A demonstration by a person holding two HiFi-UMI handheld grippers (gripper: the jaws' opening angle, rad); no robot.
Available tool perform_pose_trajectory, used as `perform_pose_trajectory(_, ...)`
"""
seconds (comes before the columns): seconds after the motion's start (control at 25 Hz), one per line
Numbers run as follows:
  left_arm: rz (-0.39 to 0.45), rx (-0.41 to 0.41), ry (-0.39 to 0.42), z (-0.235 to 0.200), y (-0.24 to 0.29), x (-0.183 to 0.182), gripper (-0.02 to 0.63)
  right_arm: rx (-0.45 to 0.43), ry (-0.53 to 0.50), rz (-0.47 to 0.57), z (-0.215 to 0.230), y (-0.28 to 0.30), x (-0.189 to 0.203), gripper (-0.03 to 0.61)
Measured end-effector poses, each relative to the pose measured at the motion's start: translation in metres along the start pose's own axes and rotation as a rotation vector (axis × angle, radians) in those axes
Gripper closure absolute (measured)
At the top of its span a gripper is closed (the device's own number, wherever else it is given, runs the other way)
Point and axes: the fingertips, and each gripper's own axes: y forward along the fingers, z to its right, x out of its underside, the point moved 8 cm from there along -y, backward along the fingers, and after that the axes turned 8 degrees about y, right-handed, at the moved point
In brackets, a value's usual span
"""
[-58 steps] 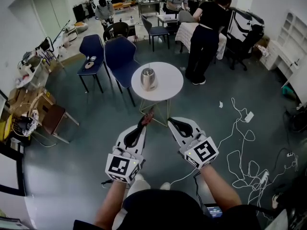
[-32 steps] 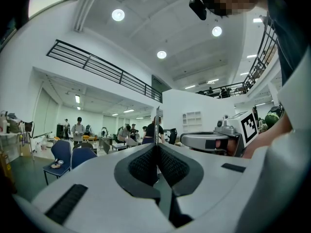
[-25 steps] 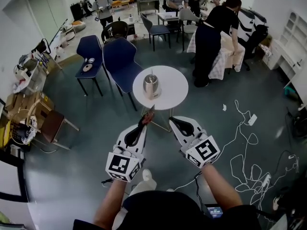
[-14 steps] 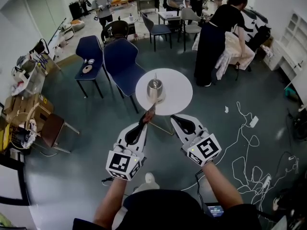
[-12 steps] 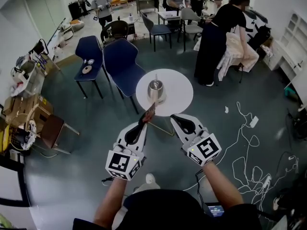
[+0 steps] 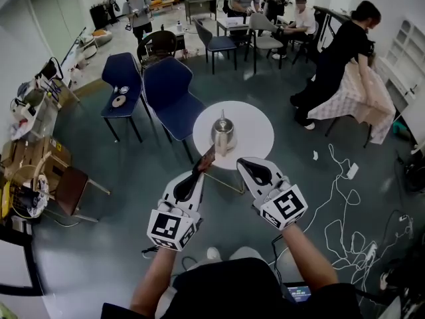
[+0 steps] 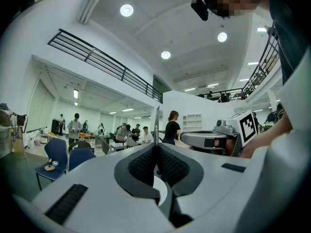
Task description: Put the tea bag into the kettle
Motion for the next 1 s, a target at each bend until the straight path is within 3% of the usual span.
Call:
perform_pose_trajectory(0.48,-0.003,0.009,-0.049,-0.054,0.037,0.015,0.598,0.01,-0.003,-0.01,0.033,0.053,0.01,0.561)
perform_pose_trajectory(1.0,-0.012,-0.034,-0.044,-0.08,0.135,0.024,0.598,-0.032,0.001,0.001,0.136,0.098,0.012,0.561)
